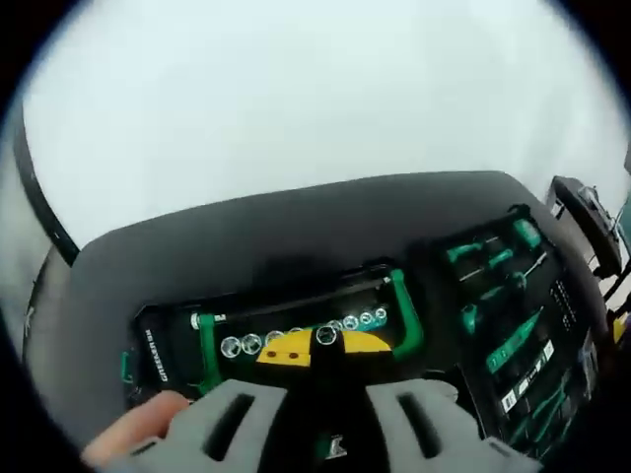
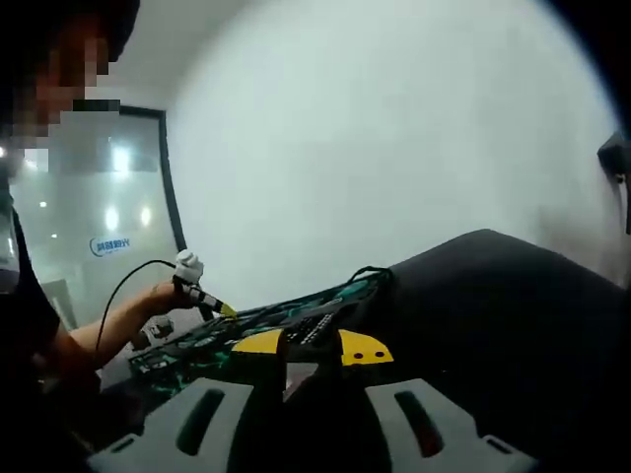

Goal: Pick up the tools and put them into their designated positions in the toolbox.

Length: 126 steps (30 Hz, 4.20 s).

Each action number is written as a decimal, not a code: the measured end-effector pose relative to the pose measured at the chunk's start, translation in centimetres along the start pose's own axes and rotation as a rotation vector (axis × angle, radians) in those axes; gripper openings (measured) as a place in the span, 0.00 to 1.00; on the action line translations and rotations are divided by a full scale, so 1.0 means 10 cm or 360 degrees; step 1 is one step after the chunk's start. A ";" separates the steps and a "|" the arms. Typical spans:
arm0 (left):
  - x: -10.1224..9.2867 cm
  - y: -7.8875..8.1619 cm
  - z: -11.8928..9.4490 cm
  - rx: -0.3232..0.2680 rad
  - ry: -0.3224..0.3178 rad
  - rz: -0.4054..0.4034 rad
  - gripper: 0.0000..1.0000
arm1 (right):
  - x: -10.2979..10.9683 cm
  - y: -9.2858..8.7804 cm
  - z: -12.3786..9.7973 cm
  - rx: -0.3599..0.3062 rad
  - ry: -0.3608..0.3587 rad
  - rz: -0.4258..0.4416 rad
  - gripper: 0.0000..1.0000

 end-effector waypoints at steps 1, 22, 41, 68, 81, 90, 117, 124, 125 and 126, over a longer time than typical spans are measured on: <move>0.03 0.02 0.01 -0.0027 0.0003 -0.0014 0.04 | 0.00 0.00 0.00 0.0000 0.0001 0.0000 0.17; 0.09 -0.02 0.15 -0.0062 -0.0014 -0.0018 0.04 | 0.00 0.01 -0.01 -0.0004 0.0002 0.0014 0.17; 0.06 0.01 -0.07 -0.0174 -0.0053 0.0092 0.10 | 0.00 0.02 -0.01 -0.0003 0.0004 0.0019 0.17; 0.07 0.15 0.03 0.0106 -0.0033 0.0177 0.00 | -0.01 0.02 -0.01 -0.0001 0.0003 0.0032 0.17; 0.04 0.12 0.20 0.0519 -0.0057 0.0371 0.00 | 0.00 0.01 0.00 0.0011 0.0004 0.0024 0.17; 0.06 0.13 0.25 0.0631 -0.0114 0.0364 0.00 | -0.01 0.00 0.00 0.0011 0.0001 0.0027 0.17; 0.48 0.05 0.02 0.0453 0.0045 0.0381 0.00 | -0.02 0.00 0.00 0.0007 -0.0012 0.0042 0.17; 0.47 0.02 0.07 0.0561 0.0064 0.0385 0.00 | -0.03 0.00 0.00 0.0010 -0.0014 0.0048 0.17; 0.46 0.01 0.07 0.0565 0.0053 0.0382 0.00 | -0.03 0.00 0.00 0.0011 -0.0011 0.0048 0.17; 0.46 0.02 0.08 0.0587 0.0039 0.0396 0.00 | -0.03 0.00 0.00 0.0012 -0.0011 0.0047 0.17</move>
Point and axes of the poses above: the point that each gripper's makers call its tool centre point, and the gripper's own axes: z roughly forward along the fingers, x roughly to its left, y roughly out of its top, the point moved 5 cm from there along -z, roughly backward along the fingers, and after that the axes turned 12 degrees about -y, right-handed, at the moved point
